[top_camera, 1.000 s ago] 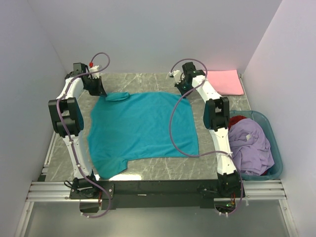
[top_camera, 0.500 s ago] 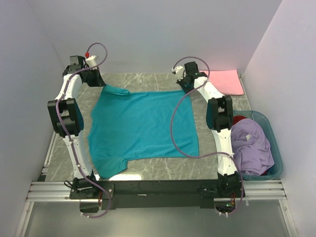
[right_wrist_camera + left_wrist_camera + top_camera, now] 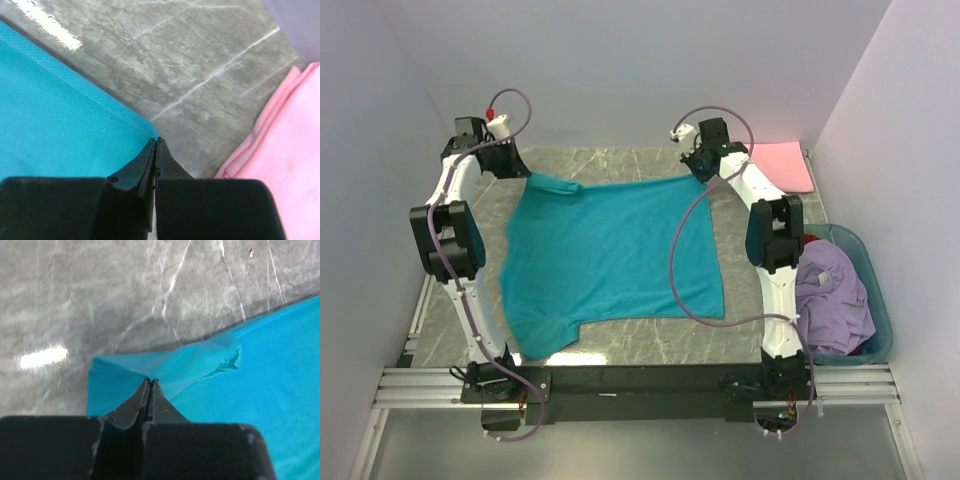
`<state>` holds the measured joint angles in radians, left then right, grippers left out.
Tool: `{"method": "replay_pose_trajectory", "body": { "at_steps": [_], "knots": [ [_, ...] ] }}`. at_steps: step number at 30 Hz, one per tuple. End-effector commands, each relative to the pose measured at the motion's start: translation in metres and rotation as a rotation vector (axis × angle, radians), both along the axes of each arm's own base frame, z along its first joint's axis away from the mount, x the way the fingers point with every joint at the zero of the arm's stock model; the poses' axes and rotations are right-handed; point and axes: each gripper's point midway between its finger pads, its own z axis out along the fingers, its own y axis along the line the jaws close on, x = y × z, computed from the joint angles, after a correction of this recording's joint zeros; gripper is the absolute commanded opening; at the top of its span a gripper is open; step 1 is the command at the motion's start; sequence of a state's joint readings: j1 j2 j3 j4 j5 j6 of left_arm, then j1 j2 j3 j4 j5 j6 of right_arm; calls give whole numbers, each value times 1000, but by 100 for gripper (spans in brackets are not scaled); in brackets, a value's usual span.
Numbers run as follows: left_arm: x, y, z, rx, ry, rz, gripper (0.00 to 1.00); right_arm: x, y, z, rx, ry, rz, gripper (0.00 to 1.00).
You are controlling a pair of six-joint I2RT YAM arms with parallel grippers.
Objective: Fold and stack the t-shirts
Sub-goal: Fold the tshirt
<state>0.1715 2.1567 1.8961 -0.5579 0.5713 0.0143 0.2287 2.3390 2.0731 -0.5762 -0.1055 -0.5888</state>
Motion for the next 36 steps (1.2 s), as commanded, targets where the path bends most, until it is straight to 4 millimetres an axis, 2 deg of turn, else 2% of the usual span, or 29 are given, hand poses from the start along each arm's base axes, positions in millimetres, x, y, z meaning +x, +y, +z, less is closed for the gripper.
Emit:
{"method": "replay_pose_trajectory", "body": {
  "at_steps": [1,2,3,4,6,7,9,10,12,14,15,16,18,19,25,33,36],
  "knots": [
    [-12,1,52,1,-106,-17,0,1,-2,54,16,-106,25,0],
    [-20,0,45,-7,-76,-22,0,-3,-3,49,12,-92,31,0],
    [-26,0,49,-6,-79,-26,0,-7,-4,48,8,-78,38,0],
    [-33,-2,42,-6,-57,-32,0,-11,-3,45,9,-67,45,0],
    [-42,-3,49,-1,-67,-33,0,-17,-3,44,13,-54,54,0],
    [-50,-5,42,-4,-45,-32,0,-22,-2,43,16,-44,62,0],
    [-61,-7,47,-2,-45,-32,0,-27,-2,47,19,-44,70,0],
    [-69,-7,38,-5,-15,-24,0,-30,-1,47,21,-39,76,0],
    [-82,-9,39,-5,6,-19,0,-35,0,45,26,-27,84,0],
    [-94,-8,28,-1,46,-5,0,-40,-1,45,26,-22,90,0],
    [-99,-7,31,8,44,5,0,-41,-2,45,23,-22,94,0],
    [-107,-7,22,6,71,13,0,-44,-3,44,22,-18,97,0],
    [-116,-6,20,14,87,24,0,-48,-2,44,25,-10,106,0],
    [-123,-6,12,11,119,30,0,-51,-2,44,25,-7,110,0],
    [-147,2,-5,16,197,69,0,-64,-1,41,22,22,135,0],
    [-176,1,-29,12,299,83,0,-84,-7,22,-4,82,159,0],
    [-187,-1,-43,6,354,82,0,-95,-10,9,-22,114,167,0]
  ]
}}
